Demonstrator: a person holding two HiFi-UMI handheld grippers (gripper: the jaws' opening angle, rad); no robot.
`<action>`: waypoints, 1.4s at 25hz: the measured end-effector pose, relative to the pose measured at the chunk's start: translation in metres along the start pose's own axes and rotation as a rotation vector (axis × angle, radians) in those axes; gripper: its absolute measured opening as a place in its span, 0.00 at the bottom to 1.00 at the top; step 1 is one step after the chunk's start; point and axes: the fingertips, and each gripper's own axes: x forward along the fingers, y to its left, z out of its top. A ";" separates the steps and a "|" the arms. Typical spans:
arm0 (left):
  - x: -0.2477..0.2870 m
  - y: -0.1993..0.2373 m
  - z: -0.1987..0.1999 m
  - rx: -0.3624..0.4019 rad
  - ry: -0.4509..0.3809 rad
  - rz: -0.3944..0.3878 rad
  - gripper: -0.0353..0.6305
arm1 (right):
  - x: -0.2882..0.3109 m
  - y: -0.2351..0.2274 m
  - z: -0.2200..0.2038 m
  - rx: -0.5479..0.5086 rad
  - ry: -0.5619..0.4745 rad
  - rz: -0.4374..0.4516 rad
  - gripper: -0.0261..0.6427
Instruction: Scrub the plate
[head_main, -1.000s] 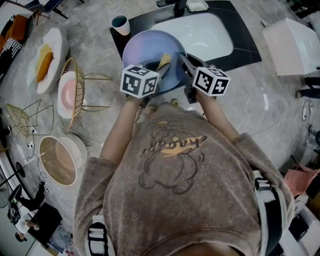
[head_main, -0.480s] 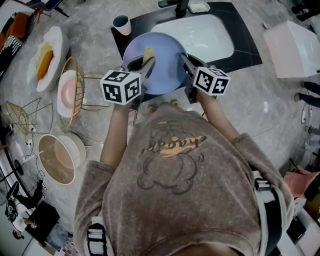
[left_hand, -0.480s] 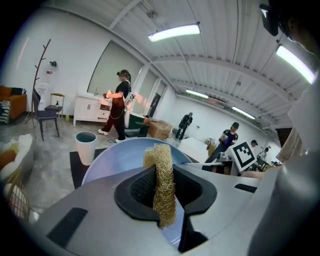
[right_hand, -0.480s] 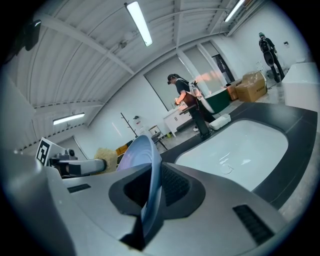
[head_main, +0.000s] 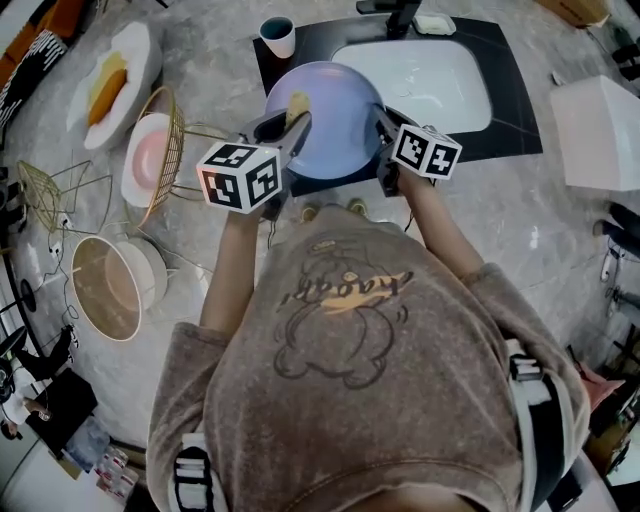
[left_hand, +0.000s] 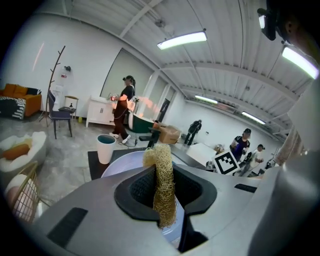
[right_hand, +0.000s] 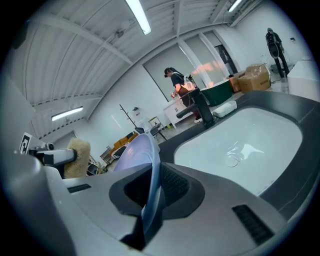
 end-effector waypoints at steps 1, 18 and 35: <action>-0.003 0.003 -0.001 -0.005 -0.002 0.010 0.18 | 0.005 -0.002 -0.004 0.009 0.013 -0.002 0.08; -0.024 0.020 -0.014 -0.055 -0.007 0.094 0.18 | 0.069 -0.018 -0.049 -0.016 0.190 -0.022 0.08; -0.019 0.034 -0.022 -0.092 0.003 0.119 0.18 | 0.086 -0.044 -0.065 -0.162 0.289 -0.119 0.10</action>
